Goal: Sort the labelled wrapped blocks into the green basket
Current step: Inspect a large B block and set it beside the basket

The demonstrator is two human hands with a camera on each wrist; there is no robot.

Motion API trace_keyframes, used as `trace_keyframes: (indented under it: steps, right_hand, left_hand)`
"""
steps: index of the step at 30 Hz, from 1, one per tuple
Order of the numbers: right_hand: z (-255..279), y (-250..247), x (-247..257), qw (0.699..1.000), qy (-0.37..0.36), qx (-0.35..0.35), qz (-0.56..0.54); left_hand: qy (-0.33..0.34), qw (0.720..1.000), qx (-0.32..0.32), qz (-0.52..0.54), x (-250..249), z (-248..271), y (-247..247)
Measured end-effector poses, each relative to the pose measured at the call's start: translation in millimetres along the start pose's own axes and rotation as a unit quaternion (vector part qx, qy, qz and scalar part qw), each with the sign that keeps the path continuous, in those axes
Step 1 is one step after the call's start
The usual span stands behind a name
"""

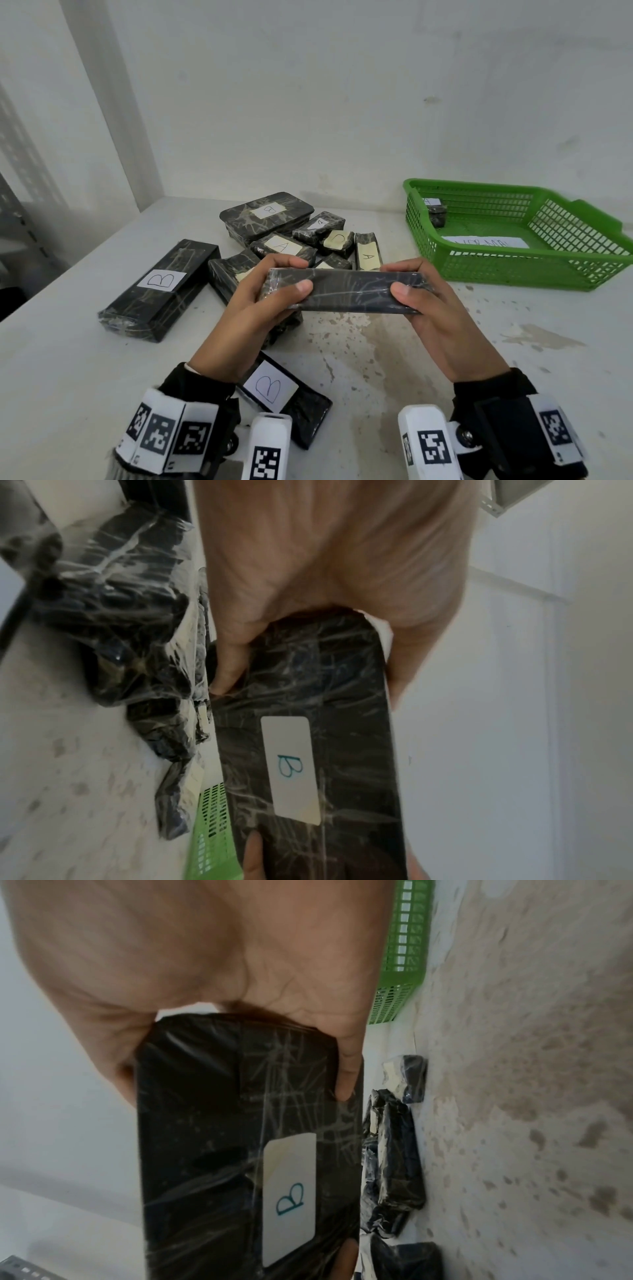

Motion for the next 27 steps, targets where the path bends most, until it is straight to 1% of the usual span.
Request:
trace_keyframes:
  steps: [3, 5, 7, 12, 16, 21, 24, 27]
  right_hand:
    - [0, -1, -1, 1.000, 0.015, 0.008, 0.017]
    - [1, 1, 0, 0.999, 0.031, 0.027, 0.016]
    - [2, 3, 0, 0.998, 0.043, 0.038, 0.019]
    - [1, 2, 1, 0.997, 0.065, 0.021, 0.031]
    - [2, 1, 1, 0.997, 0.074, 0.012, 0.013]
    - [4, 6, 2, 0.997, 0.078, 0.020, -0.001]
    - [2, 9, 0, 0.997, 0.075, 0.004, -0.010]
    - [1, 10, -2, 0.997, 0.074, -0.004, -0.015]
  left_hand:
    - [0.008, 1.000, -0.010, 0.014, 2, -2, -1]
    - [0.019, 0.999, -0.014, 0.029, 1, -1, -2]
    - [0.029, 0.999, -0.018, 0.023, 0, 0, -2]
    - [0.017, 1.000, 0.012, 0.005, 0, 1, -3]
    - [0.014, 1.000, -0.012, -0.001, 4, -1, 1]
    - [0.025, 1.000, -0.015, -0.001, 2, 0, 2]
    - [0.034, 0.999, -0.021, -0.012, 3, 0, 3]
    - [0.020, 0.999, -0.024, 0.006, 4, 0, 2]
Point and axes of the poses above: each hand's wrist, its own z-axis away from the middle knuckle, its own y-axis out of the palm, x = y × z, the point moved 1 cm from there along -z, towards the middle knuckle, and after that the axes turned 7 degrees about x, right-handed, at the moved point
